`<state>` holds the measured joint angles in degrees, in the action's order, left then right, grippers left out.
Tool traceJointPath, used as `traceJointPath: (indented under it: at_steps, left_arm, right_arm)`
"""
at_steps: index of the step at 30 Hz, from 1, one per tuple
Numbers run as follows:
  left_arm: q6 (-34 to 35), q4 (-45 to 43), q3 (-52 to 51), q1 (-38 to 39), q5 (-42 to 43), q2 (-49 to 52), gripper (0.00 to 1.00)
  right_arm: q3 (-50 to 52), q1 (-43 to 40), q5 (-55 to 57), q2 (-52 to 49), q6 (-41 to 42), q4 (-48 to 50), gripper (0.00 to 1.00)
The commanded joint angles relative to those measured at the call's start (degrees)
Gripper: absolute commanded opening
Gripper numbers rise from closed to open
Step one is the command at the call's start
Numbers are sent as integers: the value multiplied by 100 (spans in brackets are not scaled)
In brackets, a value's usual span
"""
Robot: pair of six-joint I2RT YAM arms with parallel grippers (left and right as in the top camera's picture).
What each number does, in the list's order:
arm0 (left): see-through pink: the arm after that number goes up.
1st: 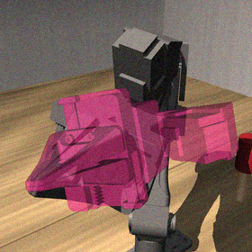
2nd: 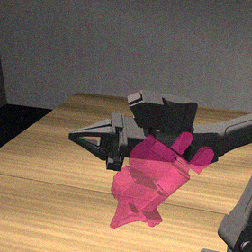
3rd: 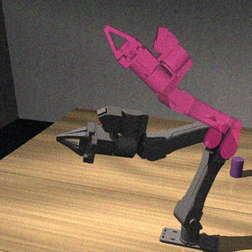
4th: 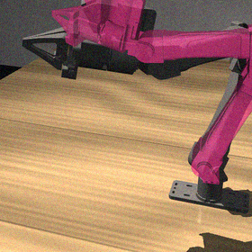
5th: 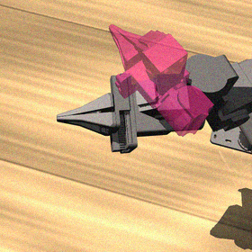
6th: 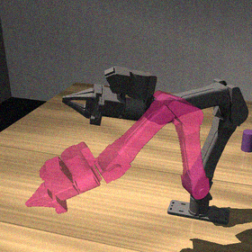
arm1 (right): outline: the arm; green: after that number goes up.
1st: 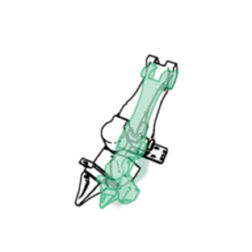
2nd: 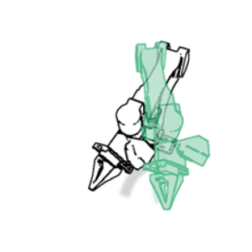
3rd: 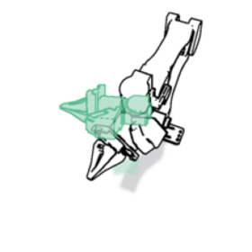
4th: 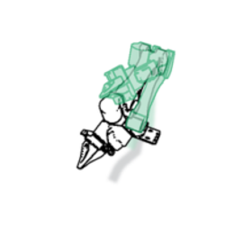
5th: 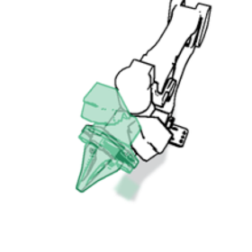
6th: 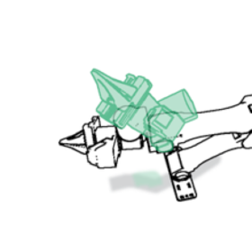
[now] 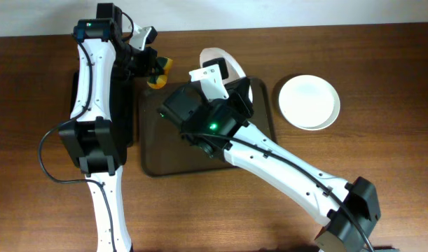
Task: Clean dirty plates on tray and stack at the side
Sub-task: 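Lift the plate with the right gripper and stack it on the right pile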
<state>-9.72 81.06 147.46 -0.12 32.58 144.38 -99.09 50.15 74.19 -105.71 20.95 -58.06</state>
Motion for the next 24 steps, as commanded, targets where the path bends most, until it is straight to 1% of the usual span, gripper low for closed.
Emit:
traceJointPath:
  at_steps: [1, 4, 5, 7, 8, 9, 10, 11, 12, 13, 14, 16, 17, 19, 21, 24]
  left_arm:
    - [68, 24, 76, 46, 17, -4, 0]
    - [68, 20, 76, 72, 0, -4, 0]
    - [68, 22, 76, 83, -50, -4, 0]
    - [68, 26, 76, 85, -111, -4, 0]
    - [68, 26, 76, 85, -111, -4, 0]
    - [68, 22, 76, 85, -111, -4, 0]
    - [68, 20, 76, 85, -111, -4, 0]
    - [68, 20, 76, 85, -111, -4, 0]
    - [68, 17, 76, 85, -111, -4, 0]
    - [68, 20, 76, 85, -111, -4, 0]
    - [68, 20, 76, 85, -111, -4, 0]
    - [68, 20, 76, 85, -111, -4, 0]
    - [68, 20, 76, 85, -111, -4, 0]
    - [68, 20, 76, 85, -111, -4, 0]
    - [70, 33, 76, 85, -109, -4, 1]
    - [70, 46, 76, 85, -109, -4, 0]
  right_arm:
    - [-35, 46, 514, 76, 50, 17, 4]
    - [-35, -57, -103, 81, 223, 17, 4]
    - [-35, -205, -621, 94, 223, 15, 4]
    - [-35, -822, -2098, 229, 382, 9, 4]
    - [-35, -1165, -2791, 313, 420, 15, 4]
    - [-35, -1670, -3781, 404, 417, 22, 4]
    - [-35, -2197, -4579, 457, 402, 15, 4]
    - [-35, -2894, -5543, 466, 348, -28, 4]
    - [-35, -3499, -6277, 439, 348, -98, 4]
    - [-33, -4063, -6741, 404, 348, -160, 4]
    - [17, -4697, -7093, 361, 350, -175, 4]
    - [166, -5591, -7272, 232, 350, -153, 4]
    - [221, -5866, -7272, 136, 350, -157, 4]
    - [358, -6290, -7278, -151, 350, -96, 4]
    - [479, -6540, -7578, -511, 345, 125, 4]
    - [531, -6537, -7748, -1005, 304, 343, 4]
